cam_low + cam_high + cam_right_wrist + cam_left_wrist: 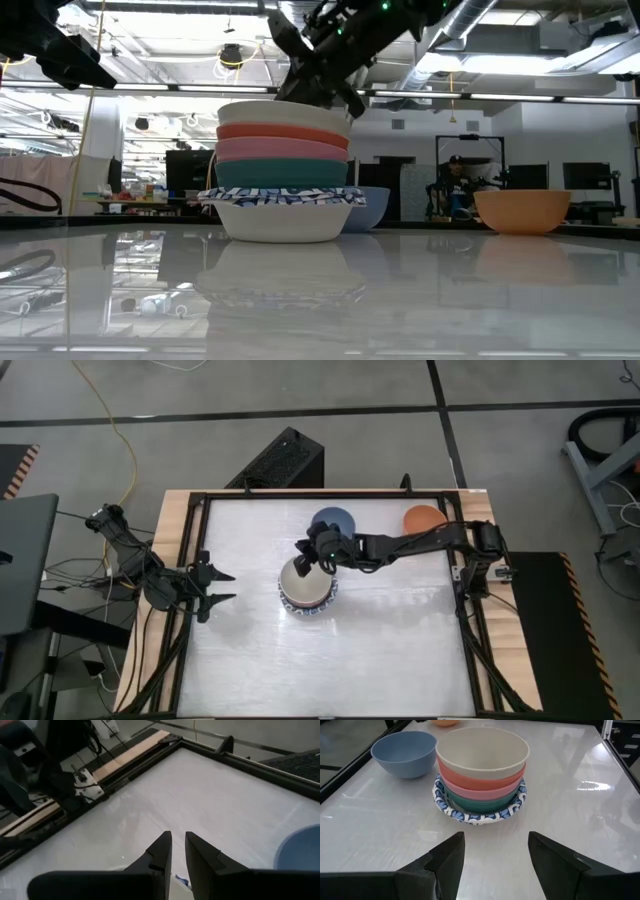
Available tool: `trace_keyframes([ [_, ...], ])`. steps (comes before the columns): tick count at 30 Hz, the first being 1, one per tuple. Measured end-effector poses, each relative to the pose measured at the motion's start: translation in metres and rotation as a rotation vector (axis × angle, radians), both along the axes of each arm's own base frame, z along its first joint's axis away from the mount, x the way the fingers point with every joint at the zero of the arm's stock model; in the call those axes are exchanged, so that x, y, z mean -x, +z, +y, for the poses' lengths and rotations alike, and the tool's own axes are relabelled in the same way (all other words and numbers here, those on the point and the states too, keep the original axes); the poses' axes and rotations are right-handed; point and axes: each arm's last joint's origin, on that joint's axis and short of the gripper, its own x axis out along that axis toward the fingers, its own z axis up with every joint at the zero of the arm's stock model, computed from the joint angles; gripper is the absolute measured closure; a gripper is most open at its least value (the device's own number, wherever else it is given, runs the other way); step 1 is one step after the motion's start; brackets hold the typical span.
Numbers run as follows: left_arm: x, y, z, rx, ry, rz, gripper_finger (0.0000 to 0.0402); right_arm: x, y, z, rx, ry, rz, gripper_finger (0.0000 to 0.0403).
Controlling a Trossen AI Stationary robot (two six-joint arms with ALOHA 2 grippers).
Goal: Nest bowls inside each other
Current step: Stack the white bowl on top of the orange bowl, then stack the peach bowl on top of the white bowl
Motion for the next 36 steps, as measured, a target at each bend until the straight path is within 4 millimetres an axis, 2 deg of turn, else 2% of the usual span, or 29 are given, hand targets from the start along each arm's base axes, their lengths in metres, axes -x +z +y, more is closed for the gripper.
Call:
trace_keyframes([
  [4,0.000,0.000,0.000,-0.005,0.010,-0.005,0.0194,0.000,-0.003,0.000,0.002,0.000,-0.060,0.0328],
  [10,0.000,0.000,0.001,-0.016,0.024,-0.012,0.0194,0.000,-0.009,0.001,0.000,0.007,-0.062,0.0328],
  [12,0.000,0.000,0.001,-0.016,0.025,-0.013,0.0194,-0.004,-0.013,0.002,-0.003,0.017,-0.065,0.0328],
  [15,0.000,0.001,0.001,-0.016,0.024,-0.013,0.0194,-0.011,-0.032,0.003,-0.020,0.051,-0.018,0.0328],
  [18,0.000,0.000,0.001,-0.016,0.022,-0.012,0.0194,-0.015,-0.042,0.003,-0.024,0.056,0.009,0.0328],
  [23,0.000,0.000,0.001,-0.016,0.021,-0.010,0.0194,-0.017,-0.044,0.003,-0.013,0.061,0.008,0.0328],
  [28,0.000,0.000,0.001,-0.011,0.016,-0.007,0.0194,-0.011,-0.024,0.006,0.024,0.084,-0.028,0.0328],
  [31,0.000,0.000,0.001,-0.003,0.012,-0.002,0.0194,0.001,-0.007,0.006,0.041,0.078,-0.007,0.0328],
  [36,0.000,-0.001,0.000,0.017,-0.003,0.009,0.0194,0.046,0.026,-0.001,0.006,-0.095,0.129,0.0328],
])
